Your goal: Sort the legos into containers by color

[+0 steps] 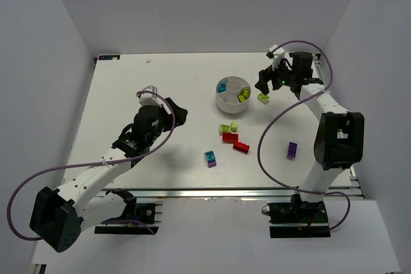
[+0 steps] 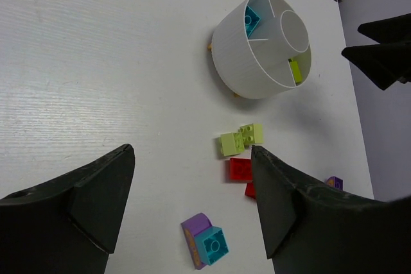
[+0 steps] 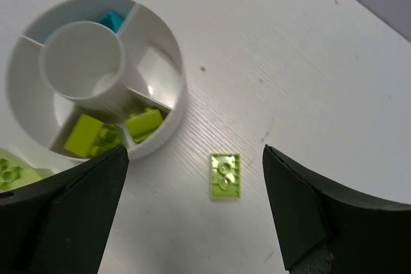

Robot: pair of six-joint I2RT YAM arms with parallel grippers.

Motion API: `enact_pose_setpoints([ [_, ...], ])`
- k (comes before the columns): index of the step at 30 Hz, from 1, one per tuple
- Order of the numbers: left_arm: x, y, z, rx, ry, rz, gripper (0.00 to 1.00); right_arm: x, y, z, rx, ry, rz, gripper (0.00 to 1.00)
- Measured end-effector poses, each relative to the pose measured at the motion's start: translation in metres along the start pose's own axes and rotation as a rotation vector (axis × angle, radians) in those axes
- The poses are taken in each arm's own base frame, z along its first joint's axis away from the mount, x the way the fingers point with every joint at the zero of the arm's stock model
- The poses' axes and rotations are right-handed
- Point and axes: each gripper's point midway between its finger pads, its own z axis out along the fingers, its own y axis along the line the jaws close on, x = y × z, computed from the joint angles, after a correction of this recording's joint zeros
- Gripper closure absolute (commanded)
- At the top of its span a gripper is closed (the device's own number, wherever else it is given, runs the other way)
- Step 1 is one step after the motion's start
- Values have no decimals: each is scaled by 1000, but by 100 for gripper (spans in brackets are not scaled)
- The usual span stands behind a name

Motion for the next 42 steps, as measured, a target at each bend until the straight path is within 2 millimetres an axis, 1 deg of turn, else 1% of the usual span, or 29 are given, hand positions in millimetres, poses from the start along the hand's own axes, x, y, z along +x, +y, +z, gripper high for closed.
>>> enact_pose_setpoints([
  [4,0,-3,3,4,12,2,17,30,-21,10,56,107,34,12],
  [7,4,-3,5,5,26,3,17,56,-27,17,59,186,47,17],
  [8,5,-3,5,4,30,4,17,63,-27,19,53,209,50,20],
  [10,5,-3,4,3,32,5,17,73,-29,24,41,247,51,23],
  [14,6,-2,4,1,34,4,17,82,-36,35,22,283,45,28],
  [20,6,-2,4,1,34,3,17,99,-43,47,6,327,40,29],
  [25,6,-2,4,1,34,-1,17,120,-40,50,-12,376,51,31],
  [30,7,-2,5,-1,37,-3,17,130,-38,52,-21,400,62,34],
  [31,7,-2,6,-2,38,-3,17,132,-38,52,-20,404,63,35],
  [32,8,-1,6,-2,40,-2,17,133,-38,52,-21,406,64,41],
  [34,10,-1,8,-5,47,-1,17,134,-38,53,-20,410,64,44],
  [37,12,0,9,-7,54,1,17,137,-37,54,-22,413,66,53],
  [38,12,0,9,-7,55,1,17,138,-37,54,-23,415,68,60],
  [40,13,0,10,-6,58,1,17,139,-37,54,-24,416,69,65],
  [41,13,0,10,-6,59,1,17,139,-37,54,-24,416,71,72],
  [42,13,0,10,-6,59,1,17,138,-37,54,-24,415,69,76],
])
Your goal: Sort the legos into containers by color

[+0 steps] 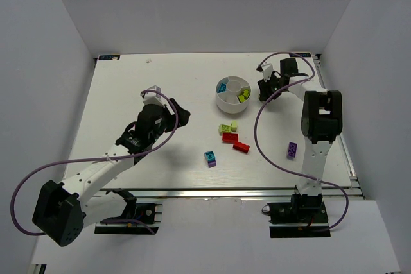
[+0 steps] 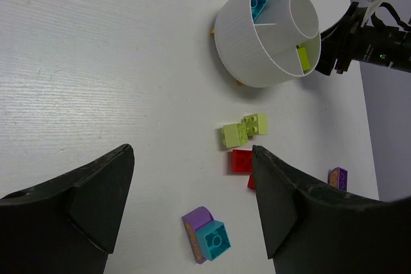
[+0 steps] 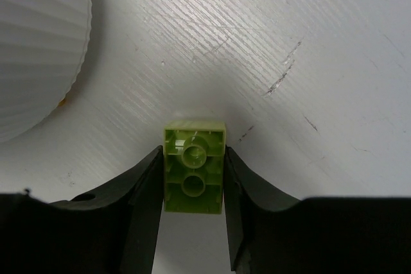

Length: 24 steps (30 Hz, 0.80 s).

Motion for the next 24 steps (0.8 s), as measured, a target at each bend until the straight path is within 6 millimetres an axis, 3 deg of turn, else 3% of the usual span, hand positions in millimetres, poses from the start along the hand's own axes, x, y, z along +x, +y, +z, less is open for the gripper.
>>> enact_pose_setpoints([
  [2,0,0,0,0,-1,0,17,0,0,0,-2,-2,0,89],
  [5,0,0,0,1,-1,-1,17,-3,2,0,-9,-12,11,98],
  [10,-1,-2,0,7,-5,-2,17,-30,9,-15,-22,-90,87,98],
  [18,2,-1,3,6,7,0,17,-105,16,-53,-63,-308,215,95],
  [24,4,-1,4,7,14,1,17,-127,31,-59,-146,-367,293,94],
])
